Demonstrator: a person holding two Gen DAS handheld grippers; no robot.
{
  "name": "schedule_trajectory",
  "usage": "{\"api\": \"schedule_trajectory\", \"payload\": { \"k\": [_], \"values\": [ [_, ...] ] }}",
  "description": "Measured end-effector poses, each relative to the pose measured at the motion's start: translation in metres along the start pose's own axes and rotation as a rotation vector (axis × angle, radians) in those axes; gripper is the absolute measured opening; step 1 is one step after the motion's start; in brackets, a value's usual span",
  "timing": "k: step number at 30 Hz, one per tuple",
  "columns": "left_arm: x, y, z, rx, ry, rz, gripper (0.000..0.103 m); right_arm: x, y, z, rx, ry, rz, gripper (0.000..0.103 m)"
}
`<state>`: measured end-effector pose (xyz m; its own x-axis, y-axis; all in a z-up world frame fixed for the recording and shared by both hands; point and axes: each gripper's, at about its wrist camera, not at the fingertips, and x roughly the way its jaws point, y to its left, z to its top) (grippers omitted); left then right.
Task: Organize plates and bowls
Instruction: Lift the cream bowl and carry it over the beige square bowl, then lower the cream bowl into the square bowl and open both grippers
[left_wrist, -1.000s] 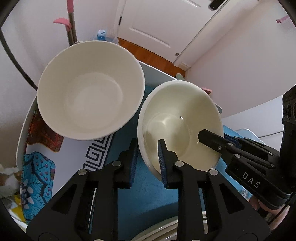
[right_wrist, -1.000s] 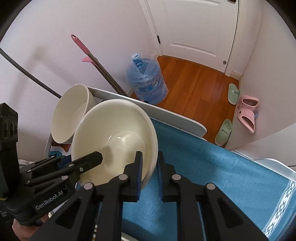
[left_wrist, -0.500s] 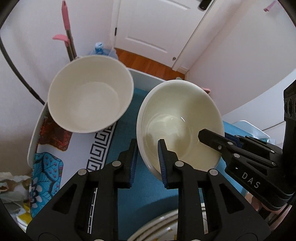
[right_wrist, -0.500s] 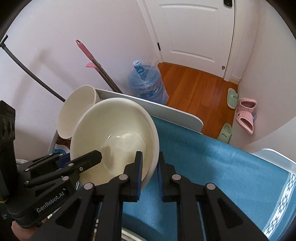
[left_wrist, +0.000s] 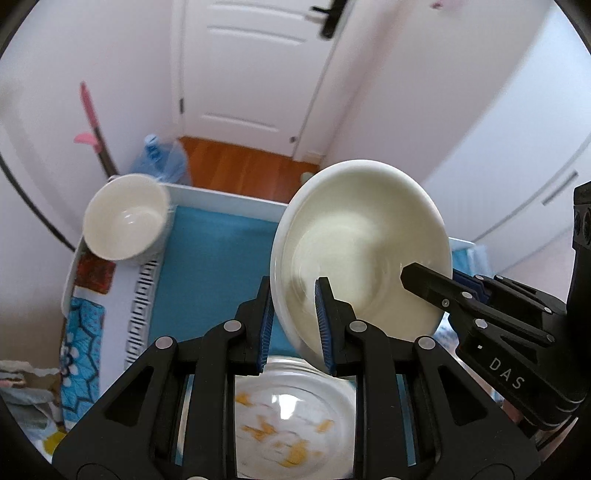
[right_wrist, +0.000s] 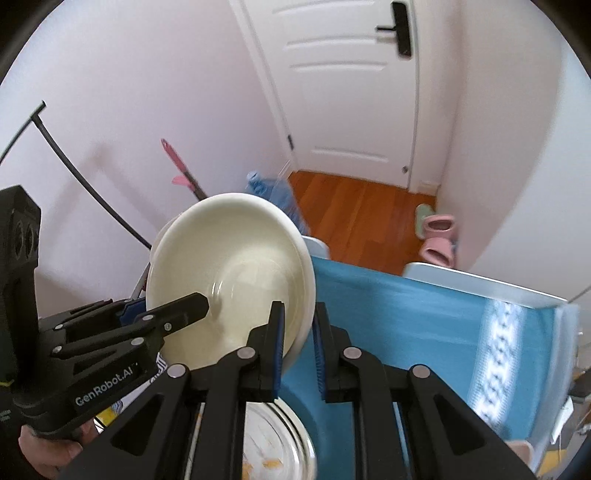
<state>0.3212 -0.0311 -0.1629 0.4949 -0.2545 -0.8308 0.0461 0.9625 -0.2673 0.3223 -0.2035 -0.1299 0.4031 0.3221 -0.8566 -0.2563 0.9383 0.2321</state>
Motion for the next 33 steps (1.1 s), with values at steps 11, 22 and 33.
{"api": "schedule_trajectory", "payload": {
  "k": [11, 22, 33],
  "values": [
    [-0.007, -0.149, -0.067, 0.143, 0.038, -0.088, 0.020, -0.102, -0.096, -0.083, 0.093, -0.031, -0.082, 0.014],
    [0.044, -0.224, -0.137, 0.235, 0.233, -0.102, 0.020, -0.117, -0.165, -0.159, 0.159, 0.066, -0.128, 0.014],
    [0.102, -0.231, -0.159, 0.370, 0.342, 0.021, 0.020, -0.064, -0.193, -0.195, 0.232, 0.198, -0.089, 0.014]
  ]
}}
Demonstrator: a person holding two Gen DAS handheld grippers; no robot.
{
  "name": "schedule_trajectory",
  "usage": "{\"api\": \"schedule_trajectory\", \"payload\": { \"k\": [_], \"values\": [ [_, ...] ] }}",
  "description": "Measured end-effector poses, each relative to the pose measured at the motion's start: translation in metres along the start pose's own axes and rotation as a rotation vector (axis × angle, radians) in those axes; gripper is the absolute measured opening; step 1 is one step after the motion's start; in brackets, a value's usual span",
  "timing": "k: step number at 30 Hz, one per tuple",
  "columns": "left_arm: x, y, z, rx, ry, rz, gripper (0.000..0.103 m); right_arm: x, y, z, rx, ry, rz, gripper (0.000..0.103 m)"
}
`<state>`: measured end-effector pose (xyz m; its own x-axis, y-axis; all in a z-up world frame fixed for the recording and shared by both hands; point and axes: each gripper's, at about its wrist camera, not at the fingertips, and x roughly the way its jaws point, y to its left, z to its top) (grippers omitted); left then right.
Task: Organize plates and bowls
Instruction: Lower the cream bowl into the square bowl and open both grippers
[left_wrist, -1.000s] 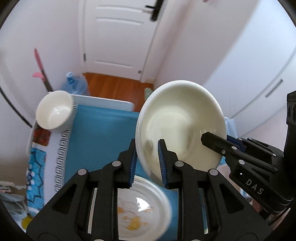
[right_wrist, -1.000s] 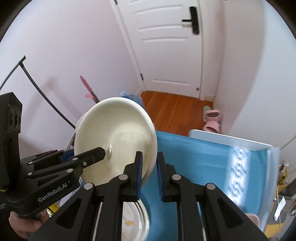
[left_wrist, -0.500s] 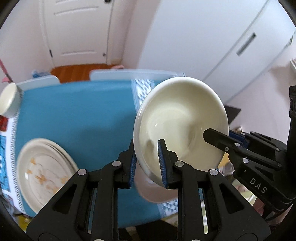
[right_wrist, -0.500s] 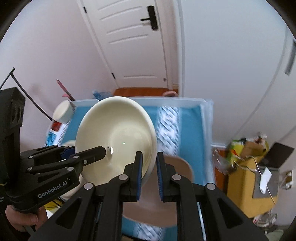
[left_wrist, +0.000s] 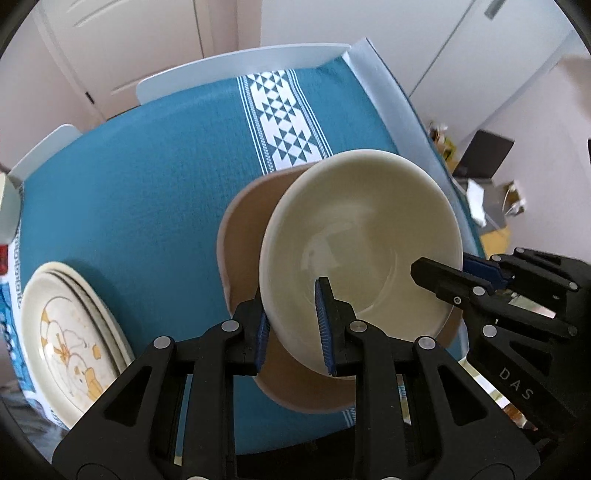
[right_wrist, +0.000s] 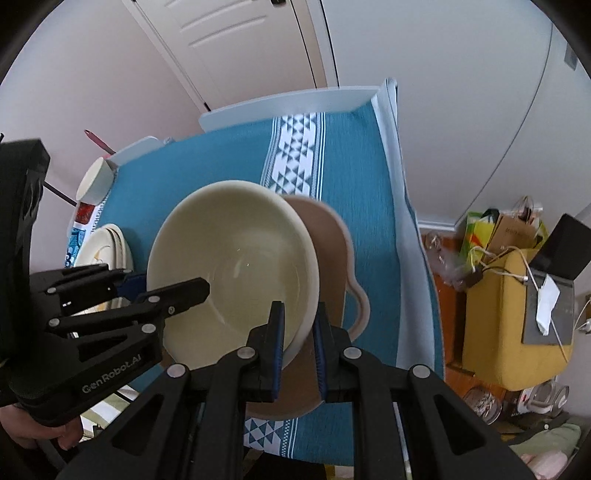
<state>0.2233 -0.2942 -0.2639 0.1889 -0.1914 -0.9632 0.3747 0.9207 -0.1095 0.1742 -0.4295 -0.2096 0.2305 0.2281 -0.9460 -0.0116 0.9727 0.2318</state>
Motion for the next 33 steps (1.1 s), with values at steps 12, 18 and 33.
{"api": "schedule_trajectory", "payload": {
  "k": [12, 18, 33],
  "values": [
    [0.012, -0.020, 0.007, 0.146, 0.019, 0.131, 0.020, 0.007, -0.007, -0.004, 0.010, 0.023, -0.001, 0.014],
    [0.008, -0.024, 0.007, 0.184, -0.005, 0.200, 0.020, 0.005, -0.006, -0.006, -0.015, 0.023, -0.003, 0.014],
    [-0.057, -0.008, 0.010, 0.123, -0.125, 0.157, 0.020, -0.047, -0.005, -0.005, -0.024, -0.058, 0.019, 0.014]
  ]
}}
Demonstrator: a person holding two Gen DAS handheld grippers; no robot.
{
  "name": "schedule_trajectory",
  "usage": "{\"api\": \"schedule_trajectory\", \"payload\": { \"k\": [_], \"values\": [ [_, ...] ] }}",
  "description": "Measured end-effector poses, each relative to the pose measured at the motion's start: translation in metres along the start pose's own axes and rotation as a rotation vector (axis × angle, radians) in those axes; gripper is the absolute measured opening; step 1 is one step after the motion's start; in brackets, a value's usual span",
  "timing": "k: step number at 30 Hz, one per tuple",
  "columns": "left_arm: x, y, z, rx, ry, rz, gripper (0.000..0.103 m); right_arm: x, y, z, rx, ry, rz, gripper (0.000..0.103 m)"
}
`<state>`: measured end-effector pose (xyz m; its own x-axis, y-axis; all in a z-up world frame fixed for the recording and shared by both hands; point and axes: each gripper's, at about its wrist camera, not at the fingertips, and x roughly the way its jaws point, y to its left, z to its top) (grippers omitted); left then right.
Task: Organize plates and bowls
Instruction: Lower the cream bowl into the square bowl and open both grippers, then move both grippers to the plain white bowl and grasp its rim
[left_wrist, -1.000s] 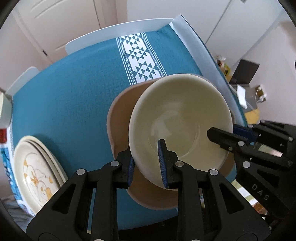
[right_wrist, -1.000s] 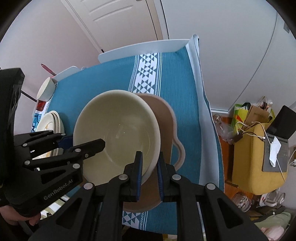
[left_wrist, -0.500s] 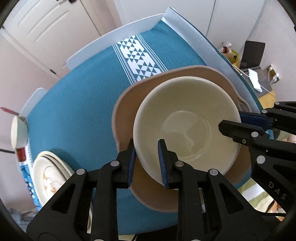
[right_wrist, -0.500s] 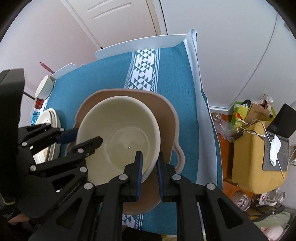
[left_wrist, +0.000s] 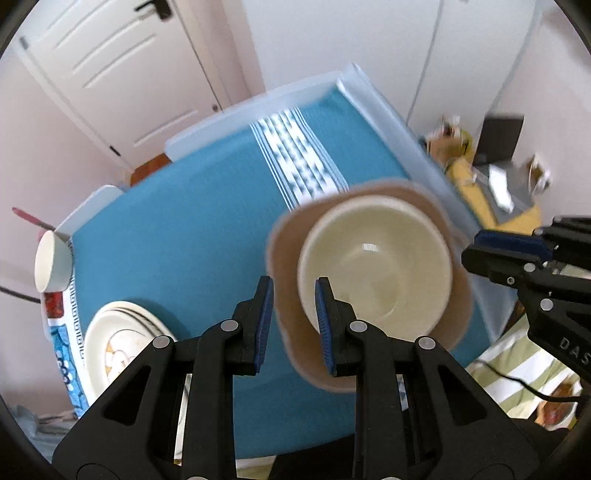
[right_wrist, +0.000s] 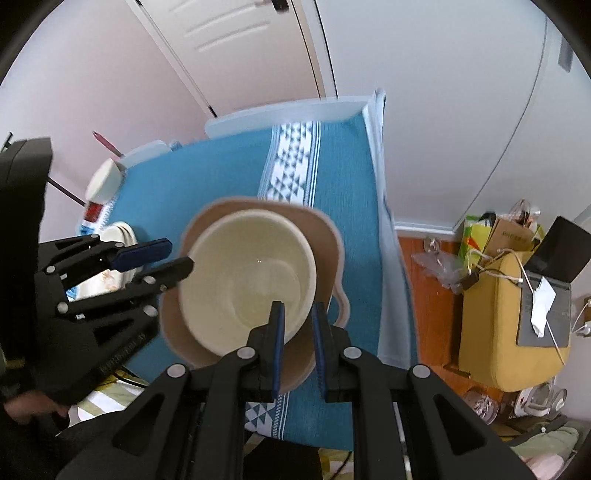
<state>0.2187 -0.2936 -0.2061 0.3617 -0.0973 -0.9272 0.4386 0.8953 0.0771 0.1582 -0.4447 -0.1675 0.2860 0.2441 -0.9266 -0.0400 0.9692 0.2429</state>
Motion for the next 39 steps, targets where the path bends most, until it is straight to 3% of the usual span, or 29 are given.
{"api": "schedule_trajectory", "payload": {
  "k": [7, 8, 9, 10, 11, 12, 14, 17, 19, 23, 27, 33, 39],
  "values": [
    [-0.089, 0.060, -0.001, -0.201, -0.255, 0.002, 0.025, -0.039, 0.038, 0.035, -0.145, -0.152, 0.090, 0.015],
    [-0.101, 0.071, -0.004, -0.235, -0.284, 0.010, 0.032, -0.043, 0.048, 0.041, -0.177, -0.175, 0.108, 0.019],
    [-0.110, 0.079, -0.007, -0.262, -0.304, 0.018, 0.043, -0.045, 0.056, 0.045, -0.200, -0.190, 0.124, 0.035],
    [-0.120, 0.090, -0.012, -0.299, -0.327, 0.036, 0.083, -0.047, 0.064, 0.051, -0.225, -0.207, 0.144, 0.062],
    [-0.131, 0.102, -0.020, -0.342, -0.365, 0.068, 0.102, -0.049, 0.076, 0.058, -0.255, -0.225, 0.173, 0.074],
    [-0.144, 0.111, -0.031, -0.381, -0.426, 0.105, 0.103, -0.049, 0.082, 0.061, -0.269, -0.233, 0.190, 0.090],
    [-0.156, 0.128, -0.045, -0.418, -0.455, 0.164, 0.103, -0.049, 0.098, 0.070, -0.307, -0.250, 0.234, 0.092],
    [-0.161, 0.154, -0.061, -0.479, -0.416, 0.261, 0.103, -0.041, 0.123, 0.086, -0.356, -0.256, 0.270, 0.096],
    [-0.162, 0.173, -0.072, -0.538, -0.406, 0.282, 0.103, -0.038, 0.142, 0.097, -0.393, -0.259, 0.292, 0.102],
    [-0.163, 0.228, -0.091, -0.698, -0.395, 0.259, 0.103, -0.030, 0.188, 0.128, -0.507, -0.239, 0.319, 0.102],
    [-0.151, 0.286, -0.106, -0.851, -0.375, 0.239, 0.103, -0.021, 0.251, 0.160, -0.640, -0.233, 0.264, 0.102],
    [-0.102, 0.378, -0.120, -1.018, -0.304, 0.200, 0.103, 0.015, 0.328, 0.213, -0.650, -0.222, 0.314, 0.102],
    [-0.025, 0.444, -0.129, -1.134, -0.205, 0.096, 0.101, 0.148, 0.383, 0.260, -0.578, 0.092, 0.344, 0.102]
  ]
}}
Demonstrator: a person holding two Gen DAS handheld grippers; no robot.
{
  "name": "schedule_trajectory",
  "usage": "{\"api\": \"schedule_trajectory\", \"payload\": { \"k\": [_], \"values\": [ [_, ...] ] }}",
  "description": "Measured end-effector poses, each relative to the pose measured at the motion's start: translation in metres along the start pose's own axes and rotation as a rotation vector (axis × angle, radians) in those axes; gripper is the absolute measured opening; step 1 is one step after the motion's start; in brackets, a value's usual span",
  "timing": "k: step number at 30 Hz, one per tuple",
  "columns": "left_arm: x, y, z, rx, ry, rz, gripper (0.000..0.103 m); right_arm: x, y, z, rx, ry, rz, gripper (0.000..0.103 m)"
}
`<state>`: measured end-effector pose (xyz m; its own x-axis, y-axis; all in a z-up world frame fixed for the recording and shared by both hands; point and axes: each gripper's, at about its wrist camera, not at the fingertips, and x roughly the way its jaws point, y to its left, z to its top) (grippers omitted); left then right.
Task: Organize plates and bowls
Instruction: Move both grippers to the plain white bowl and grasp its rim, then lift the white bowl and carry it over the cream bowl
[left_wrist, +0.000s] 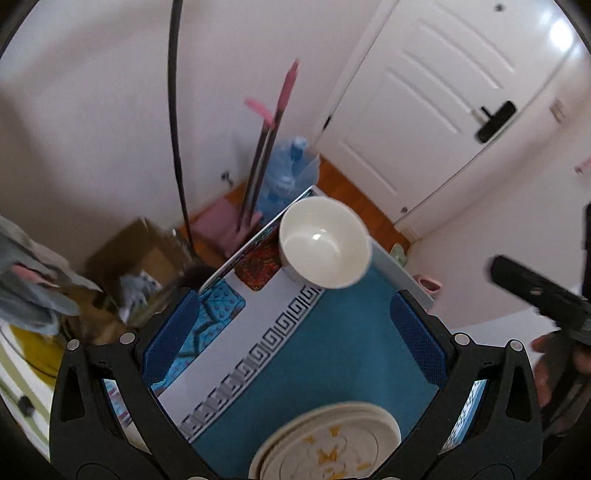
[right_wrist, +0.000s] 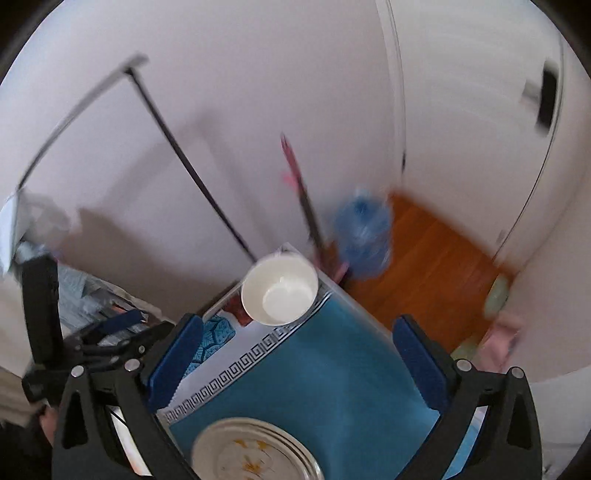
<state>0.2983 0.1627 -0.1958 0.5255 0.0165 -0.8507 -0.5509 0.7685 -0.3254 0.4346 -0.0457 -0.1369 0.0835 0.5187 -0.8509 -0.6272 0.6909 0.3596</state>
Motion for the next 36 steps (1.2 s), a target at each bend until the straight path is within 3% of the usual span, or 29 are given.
{"api": "schedule_trajectory", "payload": {
  "k": [3, 5, 6, 8, 10, 15, 17, 21, 29, 36],
  "values": [
    [0.044, 0.007, 0.007, -0.009, 0.069, -0.014, 0.079, 0.065, -0.013, 0.009, 0.023, 0.092, -0.020, 0.101],
    [0.072, 0.009, 0.008, -0.011, 0.116, -0.025, 0.067, 0.092, -0.018, 0.008, 0.027, 0.131, -0.019, 0.095],
    [0.086, 0.010, 0.009, -0.015, 0.135, -0.034, 0.064, 0.102, -0.022, 0.006, 0.032, 0.149, -0.010, 0.086],
    [0.104, 0.010, 0.010, -0.008, 0.154, -0.046, 0.047, 0.127, -0.025, 0.002, 0.051, 0.188, 0.016, 0.070],
    [0.118, 0.010, 0.013, -0.002, 0.170, -0.052, 0.042, 0.142, -0.028, -0.004, 0.074, 0.208, 0.029, 0.058],
    [0.140, 0.012, 0.023, -0.006, 0.179, -0.067, 0.032, 0.157, -0.035, -0.005, 0.115, 0.193, 0.051, 0.047],
    [0.147, 0.012, 0.025, 0.002, 0.177, -0.064, 0.021, 0.164, -0.035, 0.000, 0.117, 0.191, 0.053, 0.041],
    [0.151, 0.014, 0.026, 0.013, 0.164, -0.062, 0.021, 0.169, -0.035, 0.004, 0.121, 0.190, 0.074, 0.017],
    [0.143, 0.003, 0.026, 0.107, 0.127, -0.025, 0.021, 0.164, -0.030, 0.003, 0.121, 0.162, 0.064, 0.017],
    [0.113, -0.012, 0.023, 0.162, 0.065, -0.020, 0.021, 0.138, -0.022, -0.003, 0.107, 0.103, 0.049, 0.017]
  ]
}}
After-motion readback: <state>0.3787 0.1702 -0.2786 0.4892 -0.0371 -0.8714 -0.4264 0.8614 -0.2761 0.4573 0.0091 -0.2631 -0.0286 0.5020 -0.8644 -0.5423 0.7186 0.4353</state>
